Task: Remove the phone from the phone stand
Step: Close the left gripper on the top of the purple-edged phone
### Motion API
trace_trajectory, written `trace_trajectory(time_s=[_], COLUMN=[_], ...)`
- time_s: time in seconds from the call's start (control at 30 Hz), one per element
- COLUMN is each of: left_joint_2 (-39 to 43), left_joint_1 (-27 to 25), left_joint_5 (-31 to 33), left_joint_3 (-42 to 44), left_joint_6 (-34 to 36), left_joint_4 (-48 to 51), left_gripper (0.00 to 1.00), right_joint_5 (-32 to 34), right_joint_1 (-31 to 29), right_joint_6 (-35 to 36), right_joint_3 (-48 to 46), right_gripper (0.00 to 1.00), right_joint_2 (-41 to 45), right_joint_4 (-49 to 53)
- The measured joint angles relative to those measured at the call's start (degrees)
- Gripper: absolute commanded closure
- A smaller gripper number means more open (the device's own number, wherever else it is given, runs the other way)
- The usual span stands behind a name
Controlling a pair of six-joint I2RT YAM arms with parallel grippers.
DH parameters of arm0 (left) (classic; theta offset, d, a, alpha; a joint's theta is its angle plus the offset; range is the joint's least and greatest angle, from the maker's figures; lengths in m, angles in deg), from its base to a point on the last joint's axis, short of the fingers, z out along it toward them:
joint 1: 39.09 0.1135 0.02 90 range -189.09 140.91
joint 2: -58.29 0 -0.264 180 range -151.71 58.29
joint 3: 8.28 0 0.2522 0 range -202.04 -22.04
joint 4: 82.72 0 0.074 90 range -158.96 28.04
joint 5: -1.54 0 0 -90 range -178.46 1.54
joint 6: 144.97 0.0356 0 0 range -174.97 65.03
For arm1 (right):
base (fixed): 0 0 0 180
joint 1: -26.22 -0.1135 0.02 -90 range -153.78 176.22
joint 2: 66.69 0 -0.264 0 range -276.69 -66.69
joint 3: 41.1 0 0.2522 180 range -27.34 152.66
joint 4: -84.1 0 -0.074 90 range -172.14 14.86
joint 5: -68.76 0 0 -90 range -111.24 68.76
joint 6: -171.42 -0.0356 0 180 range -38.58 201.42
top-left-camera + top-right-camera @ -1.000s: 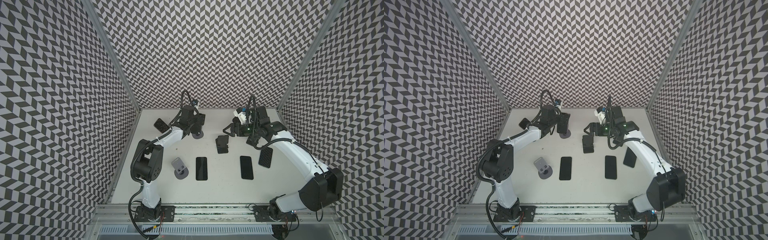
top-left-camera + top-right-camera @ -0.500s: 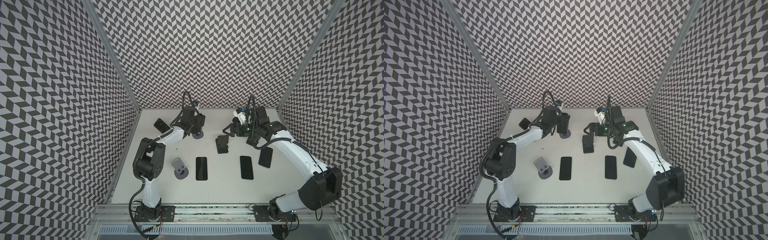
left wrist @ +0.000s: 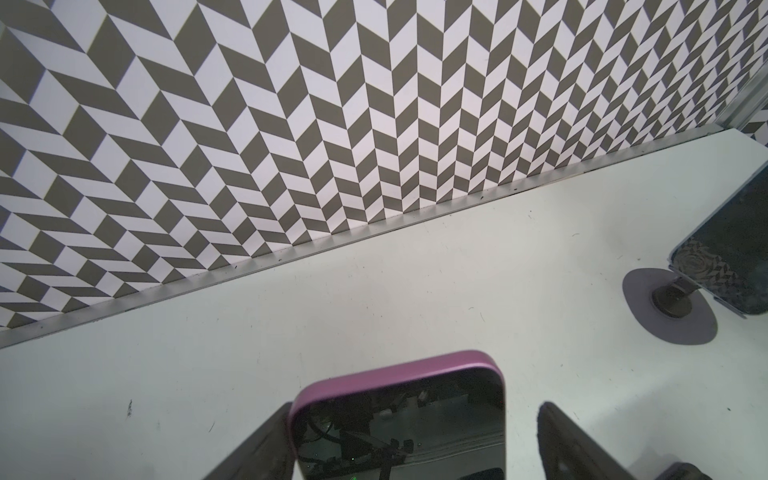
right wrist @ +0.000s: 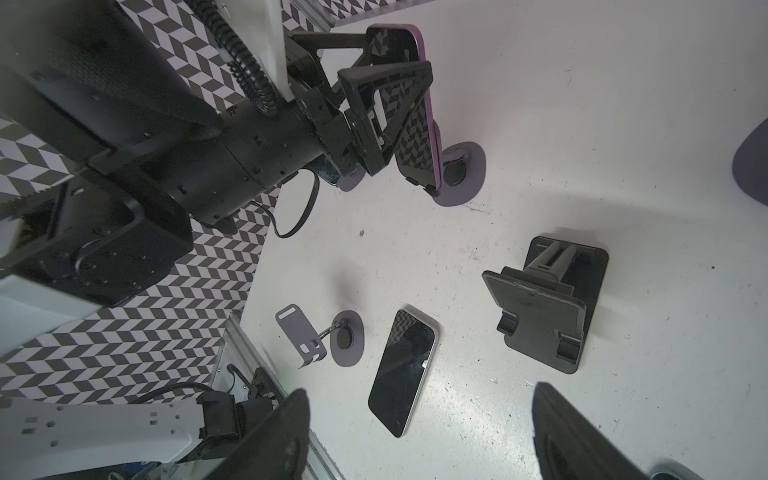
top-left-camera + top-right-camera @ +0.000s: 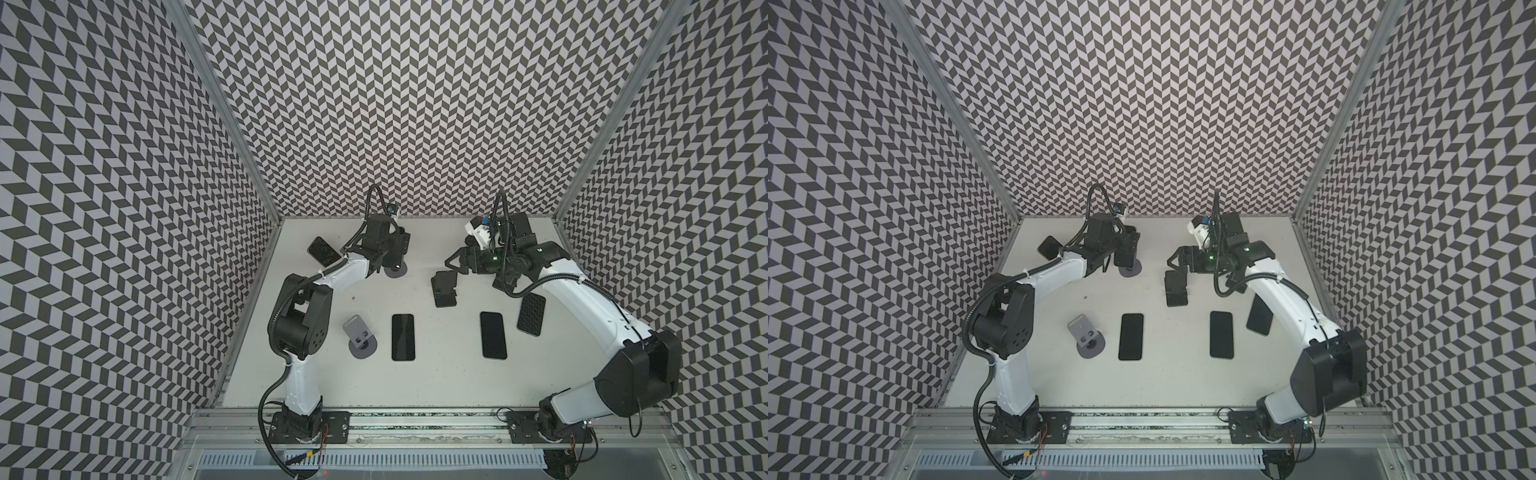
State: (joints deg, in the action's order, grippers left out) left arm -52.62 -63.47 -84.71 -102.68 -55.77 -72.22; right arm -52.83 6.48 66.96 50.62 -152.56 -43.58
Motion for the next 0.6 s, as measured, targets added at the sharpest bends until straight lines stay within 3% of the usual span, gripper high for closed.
trace_trajectory(time_s=[0.6], left_joint_2=[-1.73], left_joint_1=[0.0], left_joint_5=[0.09], left_joint_3=[-1.36], left_joint_6=[0.09], left_joint_4=[0.52], left_gripper=[0.14], right_joint_5=[0.04], right_joint_1=[0.0], right_joint_6=[0.24], right_joint_3=[0.0], right_gripper=[0.19], right_joint_2=[0.0], right_joint_4=[0.02])
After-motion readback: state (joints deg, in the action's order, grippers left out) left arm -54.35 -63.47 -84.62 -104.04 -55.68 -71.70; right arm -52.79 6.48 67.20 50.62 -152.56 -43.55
